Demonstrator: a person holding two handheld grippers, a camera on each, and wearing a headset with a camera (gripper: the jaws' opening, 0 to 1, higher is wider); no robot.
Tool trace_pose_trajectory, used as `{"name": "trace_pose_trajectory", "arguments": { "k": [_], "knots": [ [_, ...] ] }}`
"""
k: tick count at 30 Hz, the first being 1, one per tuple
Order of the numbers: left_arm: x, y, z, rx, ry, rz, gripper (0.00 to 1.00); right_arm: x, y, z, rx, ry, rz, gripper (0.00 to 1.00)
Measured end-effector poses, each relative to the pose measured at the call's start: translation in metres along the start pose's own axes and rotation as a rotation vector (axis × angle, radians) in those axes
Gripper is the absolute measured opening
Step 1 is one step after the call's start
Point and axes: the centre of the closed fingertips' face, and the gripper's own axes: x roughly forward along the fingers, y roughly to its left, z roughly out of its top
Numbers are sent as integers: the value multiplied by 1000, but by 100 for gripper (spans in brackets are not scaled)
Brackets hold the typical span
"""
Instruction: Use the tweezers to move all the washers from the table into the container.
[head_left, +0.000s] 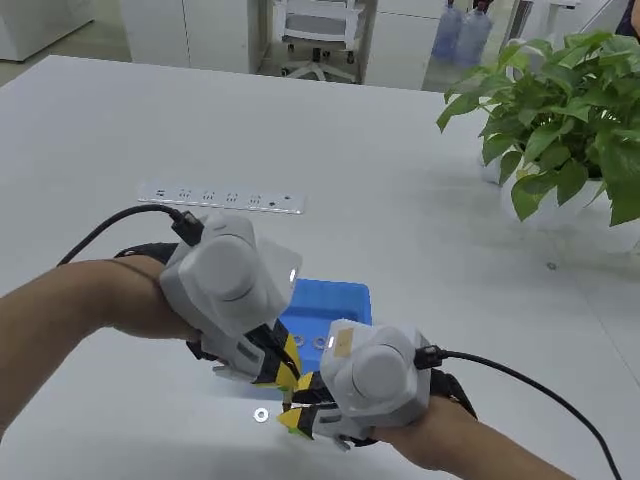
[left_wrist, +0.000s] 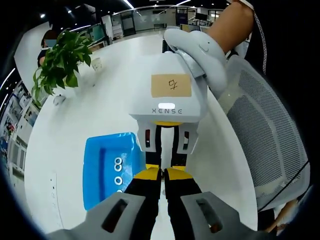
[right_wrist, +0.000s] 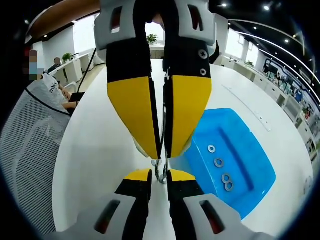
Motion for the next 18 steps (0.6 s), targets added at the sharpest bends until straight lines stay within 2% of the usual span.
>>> {"name": "trace_pose_trajectory", "arguments": {
  "k": [18],
  "knots": [
    [0,1,-1,4,3,-2,6,0,-3,0,36,-14,-16,9]
  ]
}}
